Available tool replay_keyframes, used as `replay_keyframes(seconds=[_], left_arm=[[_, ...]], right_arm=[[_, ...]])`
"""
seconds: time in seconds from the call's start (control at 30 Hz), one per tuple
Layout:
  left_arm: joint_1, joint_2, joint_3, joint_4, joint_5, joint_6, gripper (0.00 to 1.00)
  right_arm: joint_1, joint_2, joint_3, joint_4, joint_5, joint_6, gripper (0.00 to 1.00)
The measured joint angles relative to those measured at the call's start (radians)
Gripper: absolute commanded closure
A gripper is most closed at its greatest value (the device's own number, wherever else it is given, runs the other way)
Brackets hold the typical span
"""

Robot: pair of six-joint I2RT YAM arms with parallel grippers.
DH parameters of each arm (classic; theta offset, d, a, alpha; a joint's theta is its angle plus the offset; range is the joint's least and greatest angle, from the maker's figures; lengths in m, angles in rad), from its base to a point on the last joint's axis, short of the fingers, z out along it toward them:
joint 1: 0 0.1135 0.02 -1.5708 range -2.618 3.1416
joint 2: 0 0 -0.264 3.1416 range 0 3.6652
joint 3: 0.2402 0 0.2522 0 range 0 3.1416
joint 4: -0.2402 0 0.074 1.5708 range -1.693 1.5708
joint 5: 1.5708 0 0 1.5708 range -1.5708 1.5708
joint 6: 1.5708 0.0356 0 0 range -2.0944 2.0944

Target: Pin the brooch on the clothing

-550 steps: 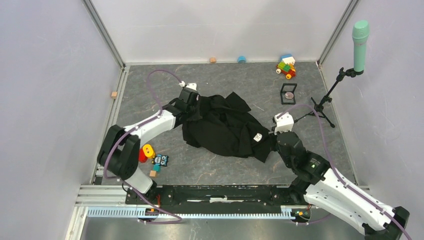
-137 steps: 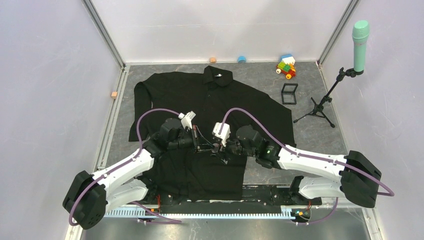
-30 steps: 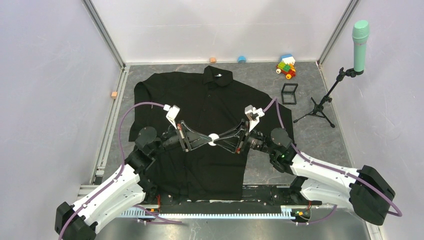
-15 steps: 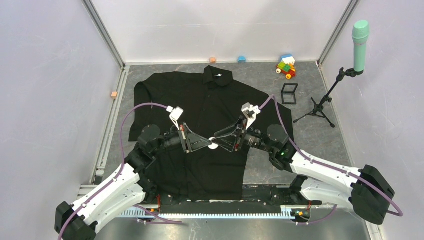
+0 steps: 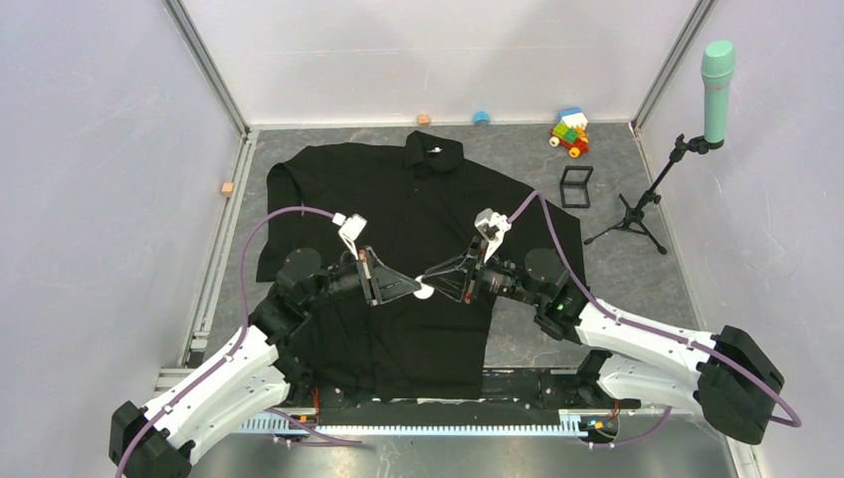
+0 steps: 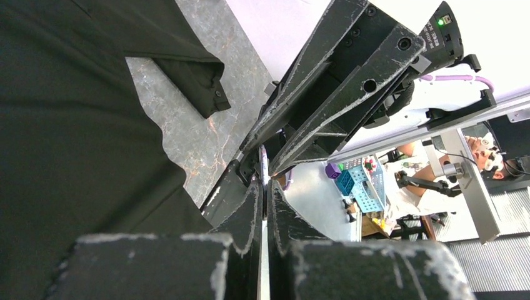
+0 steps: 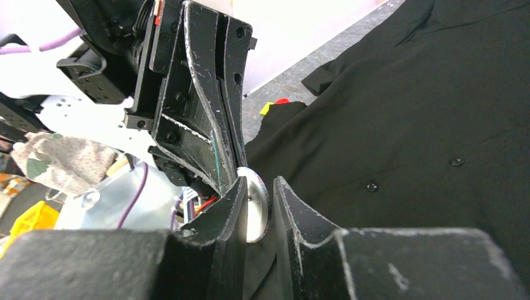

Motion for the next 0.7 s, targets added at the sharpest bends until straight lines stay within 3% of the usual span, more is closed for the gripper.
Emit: replay_keyframes(seconds=[0.3,0.7], left_arm=[[0.0,0.005,-0.003,-0.003,-0.024,-0.024,0.98],[-0.002,0.053,-0.088,0.162,-0.037,-0.23,0.98]], right_arm=[[0.065,-0.005,-0.006,-0.002,0.103,-0.137,0.74],[0.183,-0.046,-0.13,0.138,0.343,-0.242,0.69]])
